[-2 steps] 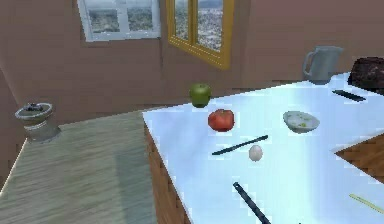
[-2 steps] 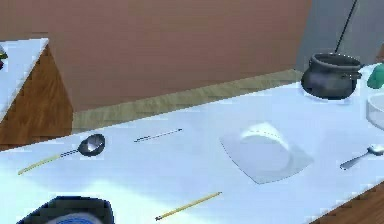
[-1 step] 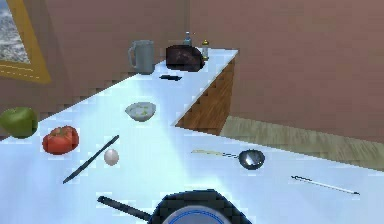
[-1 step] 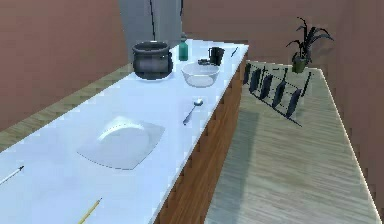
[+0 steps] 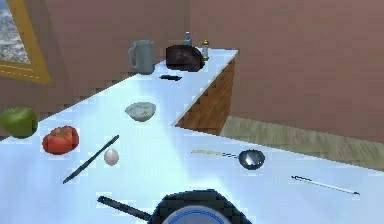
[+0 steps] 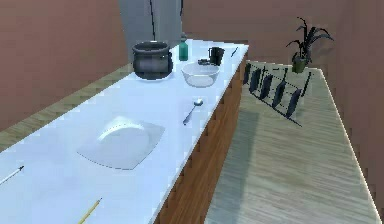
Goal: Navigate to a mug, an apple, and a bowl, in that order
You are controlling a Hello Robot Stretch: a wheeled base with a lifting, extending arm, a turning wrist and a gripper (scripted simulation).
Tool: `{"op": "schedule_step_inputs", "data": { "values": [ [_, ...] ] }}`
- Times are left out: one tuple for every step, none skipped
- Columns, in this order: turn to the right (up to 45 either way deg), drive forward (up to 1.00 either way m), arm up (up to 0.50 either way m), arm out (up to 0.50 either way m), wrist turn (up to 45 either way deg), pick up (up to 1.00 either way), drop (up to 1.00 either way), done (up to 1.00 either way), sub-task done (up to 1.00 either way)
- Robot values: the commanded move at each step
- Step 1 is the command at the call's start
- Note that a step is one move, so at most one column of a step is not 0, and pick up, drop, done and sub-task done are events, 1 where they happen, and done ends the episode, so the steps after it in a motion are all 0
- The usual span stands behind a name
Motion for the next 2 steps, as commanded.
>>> {"op": "schedule_step_inputs", "data": {
  "values": [
    [45.0,0.00,0.00,0.00,0.0,0.00,0.00,0.00,0.00],
    [-45.0,0.00,0.00,0.00,0.0,0.00,0.00,0.00,0.00]
  ]
}}
